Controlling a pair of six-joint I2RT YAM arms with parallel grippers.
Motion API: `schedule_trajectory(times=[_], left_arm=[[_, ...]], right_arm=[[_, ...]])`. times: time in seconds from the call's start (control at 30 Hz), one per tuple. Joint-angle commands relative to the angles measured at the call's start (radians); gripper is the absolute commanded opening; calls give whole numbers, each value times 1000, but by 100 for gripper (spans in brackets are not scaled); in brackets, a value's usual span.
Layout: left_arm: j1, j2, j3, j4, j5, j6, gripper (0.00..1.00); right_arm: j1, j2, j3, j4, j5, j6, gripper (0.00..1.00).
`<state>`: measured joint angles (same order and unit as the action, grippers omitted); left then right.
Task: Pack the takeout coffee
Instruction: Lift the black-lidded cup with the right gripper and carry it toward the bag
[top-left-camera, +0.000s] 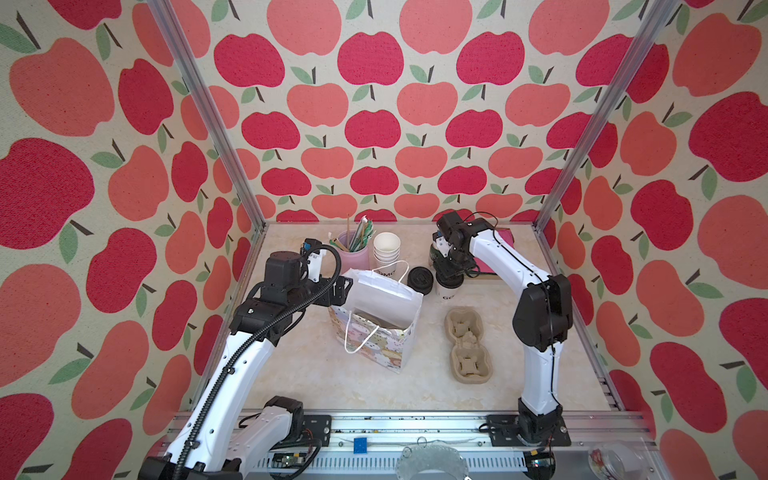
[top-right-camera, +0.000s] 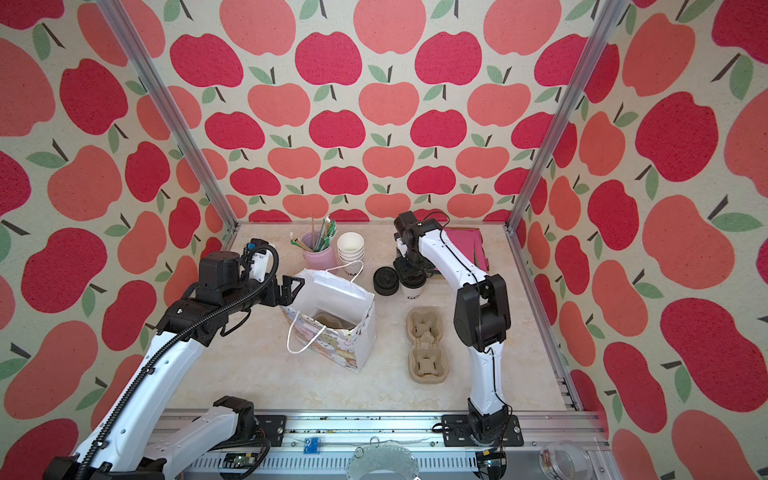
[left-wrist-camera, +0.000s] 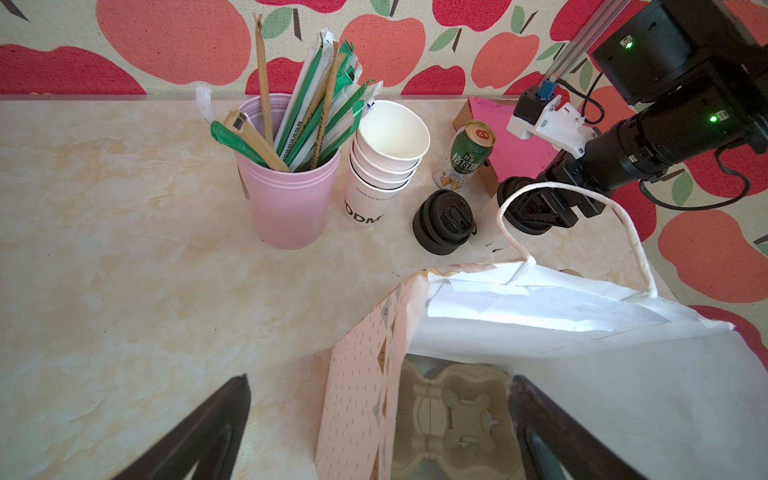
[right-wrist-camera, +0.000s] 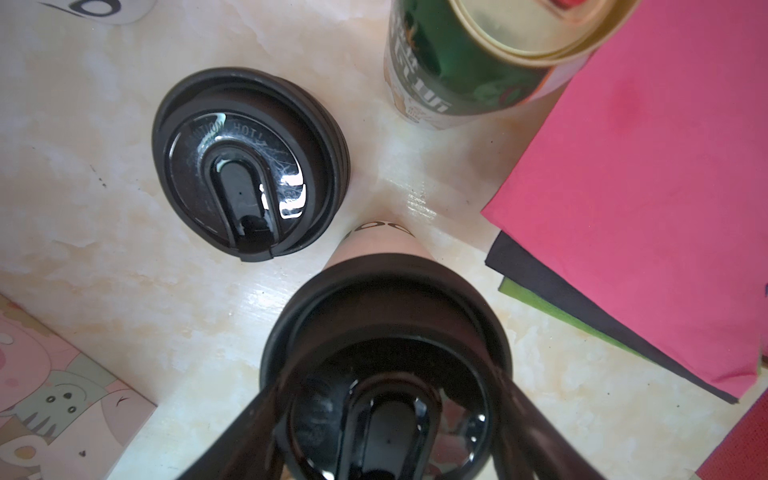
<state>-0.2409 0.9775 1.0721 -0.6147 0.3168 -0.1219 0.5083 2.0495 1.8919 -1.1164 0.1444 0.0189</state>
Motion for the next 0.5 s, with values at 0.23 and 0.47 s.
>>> schedule_trajectory(times=[0.23, 0.47], left_arm=[[2, -21, -11, 24, -15, -11, 100], [3, -19, -16, 30, -12, -12, 94]], right_arm=[[8, -104, 45, -99, 40, 7, 68], [48, -165, 153, -178, 61, -8, 68]])
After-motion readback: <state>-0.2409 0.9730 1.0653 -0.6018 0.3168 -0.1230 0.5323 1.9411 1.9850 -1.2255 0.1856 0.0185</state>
